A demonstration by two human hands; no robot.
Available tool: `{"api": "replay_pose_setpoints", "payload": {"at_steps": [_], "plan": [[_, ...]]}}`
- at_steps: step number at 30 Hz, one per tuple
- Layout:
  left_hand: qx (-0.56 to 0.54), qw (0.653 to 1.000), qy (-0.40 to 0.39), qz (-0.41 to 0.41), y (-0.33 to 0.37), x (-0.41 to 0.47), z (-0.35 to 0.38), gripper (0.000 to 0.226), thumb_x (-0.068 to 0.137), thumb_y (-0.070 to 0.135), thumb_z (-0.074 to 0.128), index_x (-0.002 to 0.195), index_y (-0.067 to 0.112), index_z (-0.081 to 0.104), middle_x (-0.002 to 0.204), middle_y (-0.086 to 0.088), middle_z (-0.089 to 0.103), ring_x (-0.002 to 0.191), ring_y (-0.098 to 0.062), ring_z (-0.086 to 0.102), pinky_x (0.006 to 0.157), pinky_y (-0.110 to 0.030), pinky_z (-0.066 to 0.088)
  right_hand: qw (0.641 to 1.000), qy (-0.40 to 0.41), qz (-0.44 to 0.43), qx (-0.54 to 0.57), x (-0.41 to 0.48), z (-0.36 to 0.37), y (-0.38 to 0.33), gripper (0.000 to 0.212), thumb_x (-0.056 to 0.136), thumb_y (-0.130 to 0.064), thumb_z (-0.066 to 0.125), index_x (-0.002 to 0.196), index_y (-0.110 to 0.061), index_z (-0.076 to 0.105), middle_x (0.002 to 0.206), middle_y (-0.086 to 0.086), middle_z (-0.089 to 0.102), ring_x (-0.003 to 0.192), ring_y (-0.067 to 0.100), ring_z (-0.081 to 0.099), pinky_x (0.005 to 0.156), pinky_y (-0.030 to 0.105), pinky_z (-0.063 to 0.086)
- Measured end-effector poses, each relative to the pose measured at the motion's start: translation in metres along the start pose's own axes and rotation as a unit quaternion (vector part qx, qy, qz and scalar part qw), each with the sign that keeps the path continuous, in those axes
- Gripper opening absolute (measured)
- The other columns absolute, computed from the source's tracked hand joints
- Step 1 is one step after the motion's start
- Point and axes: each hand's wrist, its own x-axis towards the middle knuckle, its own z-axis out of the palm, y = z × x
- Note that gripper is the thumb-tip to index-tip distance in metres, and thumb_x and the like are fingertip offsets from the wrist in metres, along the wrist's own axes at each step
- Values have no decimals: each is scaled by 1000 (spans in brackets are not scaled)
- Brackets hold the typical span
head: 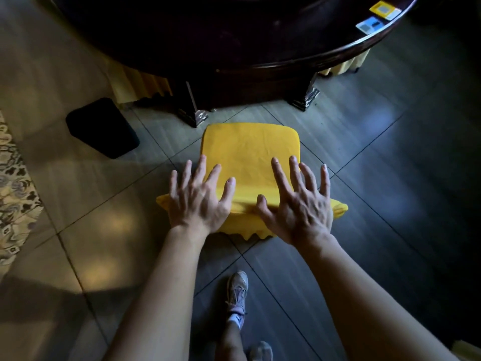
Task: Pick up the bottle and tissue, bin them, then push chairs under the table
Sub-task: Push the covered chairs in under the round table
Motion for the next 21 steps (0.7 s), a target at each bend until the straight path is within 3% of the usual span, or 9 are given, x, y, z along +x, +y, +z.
{"api": "replay_pose_setpoints", "payload": {"at_steps": [16,21], "plan": [[15,1000,19,-14,16,126,9,69,94,69,24,137,29,61,156,-5,47,144,-32,40,119,-56,21,1000,-21,-2,4,133,-7,16,85,90,-71,31,163,-28,26,166,15,36,151,34,37,127,59,9],[18,1000,1,-6,19,184,9,73,94,70,18,141,29,57,159,-5,42,146,-32,37,120,-56,18,1000,-30,-2,-1,192,-9,20,86,90,-72,28,164,-29,22,167,15,35,151,34,37,127,59,8]]}}
